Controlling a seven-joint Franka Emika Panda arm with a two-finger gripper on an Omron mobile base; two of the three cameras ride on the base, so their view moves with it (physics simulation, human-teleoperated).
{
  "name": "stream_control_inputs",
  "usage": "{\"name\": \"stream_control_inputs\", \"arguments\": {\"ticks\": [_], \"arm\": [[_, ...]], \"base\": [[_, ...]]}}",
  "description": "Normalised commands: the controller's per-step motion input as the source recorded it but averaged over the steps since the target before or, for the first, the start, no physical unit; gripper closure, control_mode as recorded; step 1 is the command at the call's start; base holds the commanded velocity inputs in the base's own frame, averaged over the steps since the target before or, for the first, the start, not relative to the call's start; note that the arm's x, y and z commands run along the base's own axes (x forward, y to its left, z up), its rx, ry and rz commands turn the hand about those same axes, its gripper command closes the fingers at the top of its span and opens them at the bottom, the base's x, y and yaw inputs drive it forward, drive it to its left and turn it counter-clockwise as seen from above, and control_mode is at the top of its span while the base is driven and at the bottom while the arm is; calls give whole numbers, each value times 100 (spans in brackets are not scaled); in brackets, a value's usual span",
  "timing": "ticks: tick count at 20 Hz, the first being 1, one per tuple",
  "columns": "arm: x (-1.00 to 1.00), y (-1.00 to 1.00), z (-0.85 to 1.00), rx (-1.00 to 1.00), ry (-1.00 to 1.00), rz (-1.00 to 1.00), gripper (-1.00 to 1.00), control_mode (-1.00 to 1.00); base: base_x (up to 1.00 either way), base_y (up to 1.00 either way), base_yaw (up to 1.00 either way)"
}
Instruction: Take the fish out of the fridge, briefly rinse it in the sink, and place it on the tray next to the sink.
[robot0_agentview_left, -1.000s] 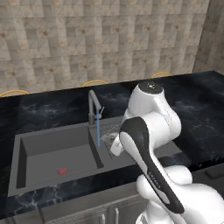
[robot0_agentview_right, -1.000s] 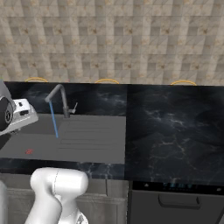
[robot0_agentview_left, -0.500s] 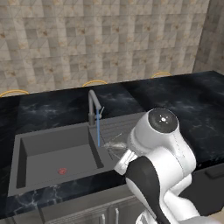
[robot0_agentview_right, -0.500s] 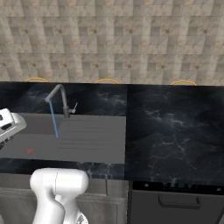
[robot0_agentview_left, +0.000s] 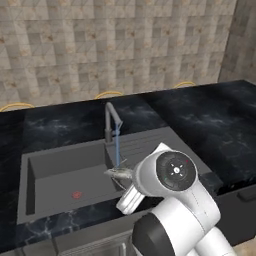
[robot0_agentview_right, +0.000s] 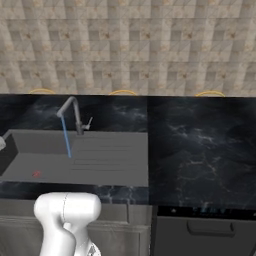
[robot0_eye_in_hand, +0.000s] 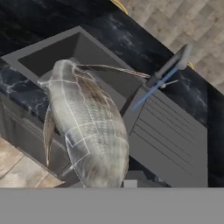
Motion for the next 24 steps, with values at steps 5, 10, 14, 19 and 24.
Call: {"name": "stream_control_inputs", "arguments": {"ticks": [5,10,14,19,24], "arm": [[0,0,0,0,0,0,100,100],[0,0,0,0,0,0,100,100],[0,0,0,0,0,0,100,100],[0,0,0,0,0,0,100,100],[0,0,0,0,0,0,100,100]], "base": [[-37,100,-20],[-100,64,-38],[-93,6,-15],[-5,49,-8],[0,81,-9]]}}
